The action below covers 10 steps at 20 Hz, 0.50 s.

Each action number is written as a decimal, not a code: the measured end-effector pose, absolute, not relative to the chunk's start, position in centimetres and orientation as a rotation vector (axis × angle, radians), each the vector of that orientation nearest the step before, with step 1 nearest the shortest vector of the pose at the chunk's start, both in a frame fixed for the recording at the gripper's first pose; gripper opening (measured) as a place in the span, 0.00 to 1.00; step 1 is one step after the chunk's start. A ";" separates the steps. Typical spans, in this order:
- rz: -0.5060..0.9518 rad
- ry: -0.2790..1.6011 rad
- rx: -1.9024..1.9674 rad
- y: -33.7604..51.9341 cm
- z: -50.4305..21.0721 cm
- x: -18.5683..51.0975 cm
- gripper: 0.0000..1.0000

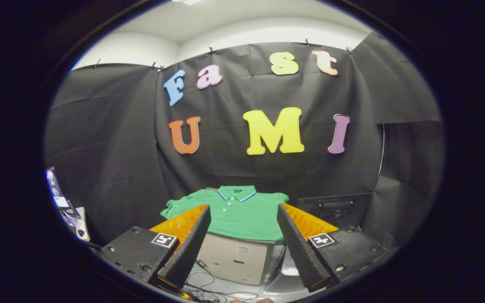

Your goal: Put the clothes into the washing machine and then close the washing machine lid.

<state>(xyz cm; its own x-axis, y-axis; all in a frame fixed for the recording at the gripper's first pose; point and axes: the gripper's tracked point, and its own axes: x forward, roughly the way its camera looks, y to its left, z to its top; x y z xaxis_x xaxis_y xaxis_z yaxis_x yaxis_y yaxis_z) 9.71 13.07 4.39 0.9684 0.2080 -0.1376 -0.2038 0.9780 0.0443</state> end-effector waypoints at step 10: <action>0.206 0.513 0.019 20.3 4.3 17.9 0.99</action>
